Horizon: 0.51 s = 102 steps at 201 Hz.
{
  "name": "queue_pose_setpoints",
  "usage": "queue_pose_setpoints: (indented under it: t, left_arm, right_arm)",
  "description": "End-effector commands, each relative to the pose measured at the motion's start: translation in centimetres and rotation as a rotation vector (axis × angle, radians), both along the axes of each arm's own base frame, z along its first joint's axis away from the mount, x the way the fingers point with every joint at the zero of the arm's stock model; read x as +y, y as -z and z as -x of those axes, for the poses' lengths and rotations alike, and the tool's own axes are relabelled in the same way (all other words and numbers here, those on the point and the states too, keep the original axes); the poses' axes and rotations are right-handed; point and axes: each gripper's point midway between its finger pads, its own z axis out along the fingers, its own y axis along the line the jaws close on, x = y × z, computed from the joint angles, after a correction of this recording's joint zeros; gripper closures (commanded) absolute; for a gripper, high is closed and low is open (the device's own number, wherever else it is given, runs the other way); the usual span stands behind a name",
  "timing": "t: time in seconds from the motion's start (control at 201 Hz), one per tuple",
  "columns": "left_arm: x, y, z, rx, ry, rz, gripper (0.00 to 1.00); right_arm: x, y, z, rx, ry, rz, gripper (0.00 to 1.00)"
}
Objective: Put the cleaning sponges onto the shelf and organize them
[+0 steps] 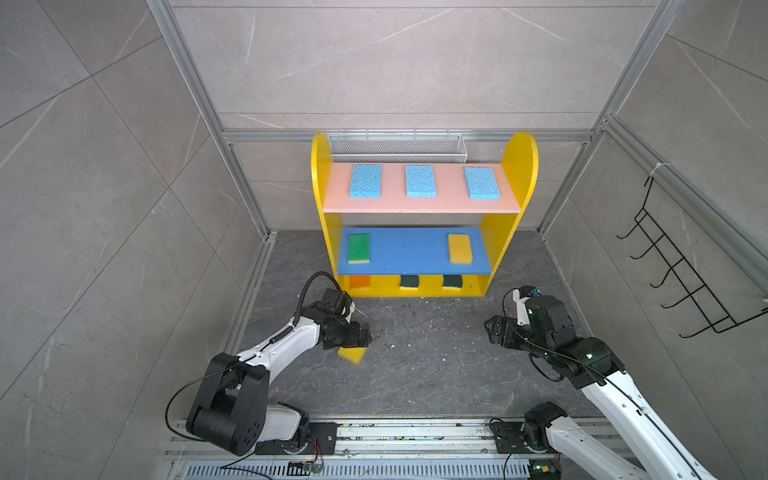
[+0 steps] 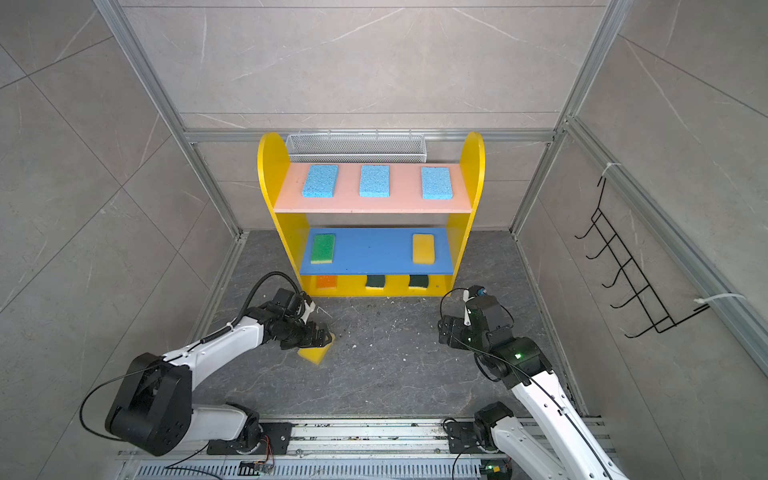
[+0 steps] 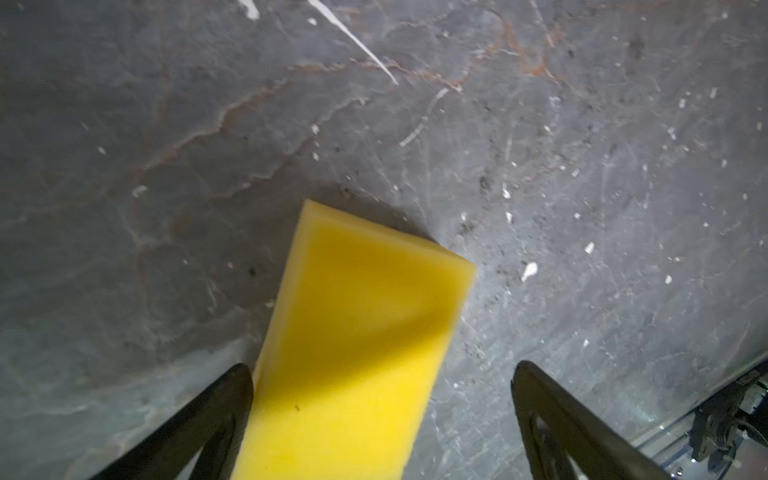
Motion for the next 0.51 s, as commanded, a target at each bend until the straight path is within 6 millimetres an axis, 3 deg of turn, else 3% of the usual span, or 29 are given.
queue_pose_setpoints:
  t: [0.0,0.154,0.259,0.503]
  left_arm:
    - [-1.0,-0.9,1.6,0.010,-0.012,0.014,0.00]
    - [-1.4,0.5,3.6,0.043,-0.009,-0.081,0.00]
    - [-0.6,1.1,3.6,0.030,-0.089,-0.194,0.00]
    - [-1.3,-2.4,2.9,-0.119,-0.159,-0.181,0.00]
  right_arm:
    - [-0.1,0.1,0.9,0.006,-0.026,0.014,0.14]
    - [-0.2,0.4,1.6,0.004,-0.025,-0.001,0.13]
    - [0.0,0.3,1.8,-0.002,-0.032,-0.015,0.13]
    - [0.3,0.1,1.5,0.002,-0.048,-0.012,0.13]
